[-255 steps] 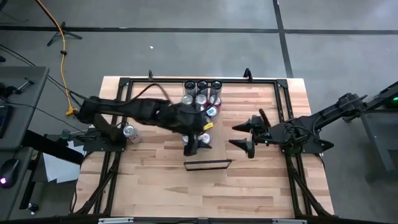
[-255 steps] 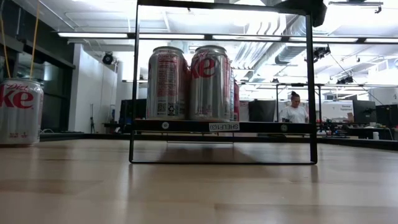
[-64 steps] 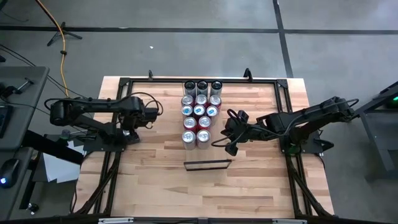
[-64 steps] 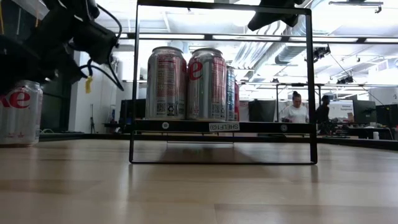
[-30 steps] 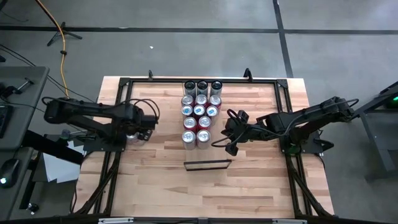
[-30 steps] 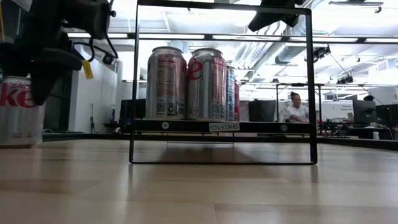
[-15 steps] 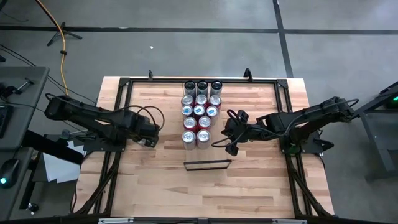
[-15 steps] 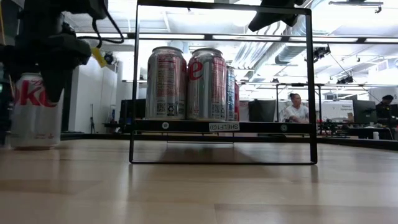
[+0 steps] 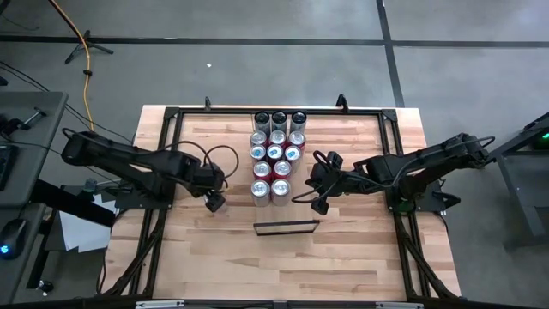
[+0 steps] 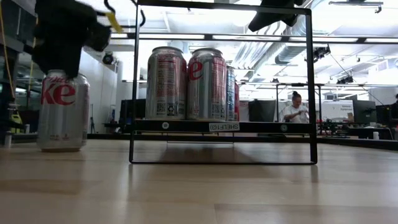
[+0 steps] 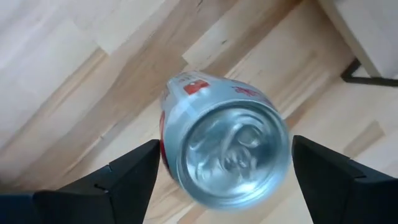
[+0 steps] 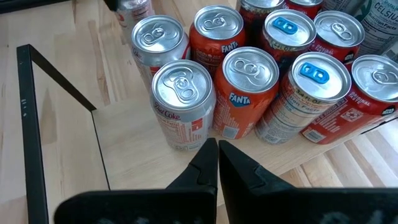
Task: Place canned beverage on shelf
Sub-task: Put the red/silver soda can on the shelf aligned with the other red/silver soda cans
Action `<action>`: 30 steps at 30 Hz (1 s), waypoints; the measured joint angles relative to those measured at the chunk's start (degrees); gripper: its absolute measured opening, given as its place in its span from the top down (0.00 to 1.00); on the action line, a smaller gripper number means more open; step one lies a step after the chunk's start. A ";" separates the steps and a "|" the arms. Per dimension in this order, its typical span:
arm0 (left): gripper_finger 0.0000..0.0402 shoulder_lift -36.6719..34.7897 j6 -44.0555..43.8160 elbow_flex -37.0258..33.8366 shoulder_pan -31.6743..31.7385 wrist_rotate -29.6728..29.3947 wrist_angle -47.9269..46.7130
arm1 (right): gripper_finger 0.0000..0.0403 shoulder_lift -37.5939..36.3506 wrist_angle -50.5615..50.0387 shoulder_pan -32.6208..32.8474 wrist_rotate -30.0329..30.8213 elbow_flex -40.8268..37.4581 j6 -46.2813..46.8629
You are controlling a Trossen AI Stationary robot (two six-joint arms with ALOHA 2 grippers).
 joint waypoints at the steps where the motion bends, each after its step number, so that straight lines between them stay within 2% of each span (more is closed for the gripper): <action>1: 0.24 -0.02 0.82 1.06 0.04 -0.01 -1.22 | 1.00 0.00 0.00 0.00 0.00 0.00 0.00; 4: 0.24 -0.02 0.01 4.51 0.63 -1.71 -4.35 | 1.00 0.00 0.00 0.00 0.00 0.00 0.38; 7: 0.24 -0.02 -4.39 7.79 0.71 -5.64 -5.18 | 1.00 0.00 0.01 0.00 0.00 0.00 0.63; 13: 0.24 1.57 -21.85 10.08 -3.85 -11.68 -9.54 | 1.00 -0.02 0.02 0.02 0.00 0.00 1.05; 18: 0.24 5.48 -34.18 10.07 -8.71 -14.17 -15.57 | 1.00 -0.02 -0.24 0.00 -0.01 0.00 0.23; 21: 0.24 7.23 -40.18 10.08 -10.26 -15.35 -15.67 | 1.00 -0.02 -0.30 -0.02 0.02 0.00 -1.18; 26: 0.24 8.71 -43.53 10.08 -11.84 -17.24 -9.73 | 1.00 -0.02 -0.48 -0.02 -0.03 0.00 -2.51; 30: 0.24 8.95 -44.16 10.08 -11.84 -17.86 -9.32 | 1.00 -0.02 -0.61 -0.02 -0.02 0.00 -2.60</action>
